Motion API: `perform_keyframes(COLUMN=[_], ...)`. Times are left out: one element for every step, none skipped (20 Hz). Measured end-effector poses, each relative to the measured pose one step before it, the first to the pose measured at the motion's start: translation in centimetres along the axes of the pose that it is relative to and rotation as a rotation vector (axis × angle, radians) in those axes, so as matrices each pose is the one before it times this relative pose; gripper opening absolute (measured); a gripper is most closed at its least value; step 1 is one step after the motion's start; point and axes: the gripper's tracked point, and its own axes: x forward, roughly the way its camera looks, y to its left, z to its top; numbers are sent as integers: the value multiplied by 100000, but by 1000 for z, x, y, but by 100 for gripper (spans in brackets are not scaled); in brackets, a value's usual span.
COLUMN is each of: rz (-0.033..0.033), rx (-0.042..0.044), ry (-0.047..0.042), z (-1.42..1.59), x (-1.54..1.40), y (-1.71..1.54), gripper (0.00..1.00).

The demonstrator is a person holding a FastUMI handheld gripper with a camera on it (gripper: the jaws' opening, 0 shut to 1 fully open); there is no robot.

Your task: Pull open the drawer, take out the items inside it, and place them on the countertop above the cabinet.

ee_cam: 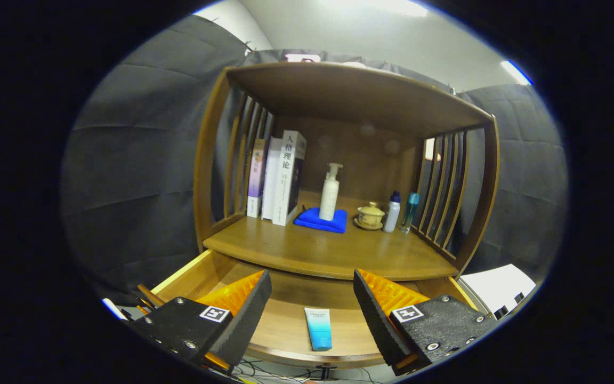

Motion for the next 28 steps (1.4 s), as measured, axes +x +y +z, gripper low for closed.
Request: perform_keyframes(rz=[-2672,-1728,-1828,-886,-1902,-1215,-1149,-145,27,-570,-650,-1139,-1848,-676,-68,-239,-417,-69,302,302,-267,-204,-748,-260,-81,837,369,112], rx=[1037,1131,1248,851,709,934,645,1185,1721,1785,760,136,-232,-413,-535,-668,-171,-73,-374,-313,416,-267,-562,-630,-47,304,650,1257], ry=[4293,3949,3567,3536,3732,3594,3722,3958,2910,3227,3253,3248,4643,5534,5324,4405,3983,3097,2595,2485,3045,2818,1423,1200,1912,1609,1691,1003], z=[-769,-896,-735,-774,-734,-719,-621,-674,-337,-368,-268,-264,-456,-622,-618,-614,-442,-526,-384,-544,-581,-550,-2,1,-135,-262,-175,-97], x=[542,654,602,527,438,662,535,300,320,371,344,679,653,640,545,541,565,505,442,509,526,254,110,152,141,173,292,159], y=[-512,-292,-304,-99,-304,-230,-189,76,76,82,56,98,-101,241,296,74,97,135,140,154,135,98,-96,-63,-59,-13,-133,-290], gripper=[95,95,95,95,95,95,95,95,95,95,95,95,95,95,95,95,95,95,94,95,94,94,94,92,91,91,90,90])
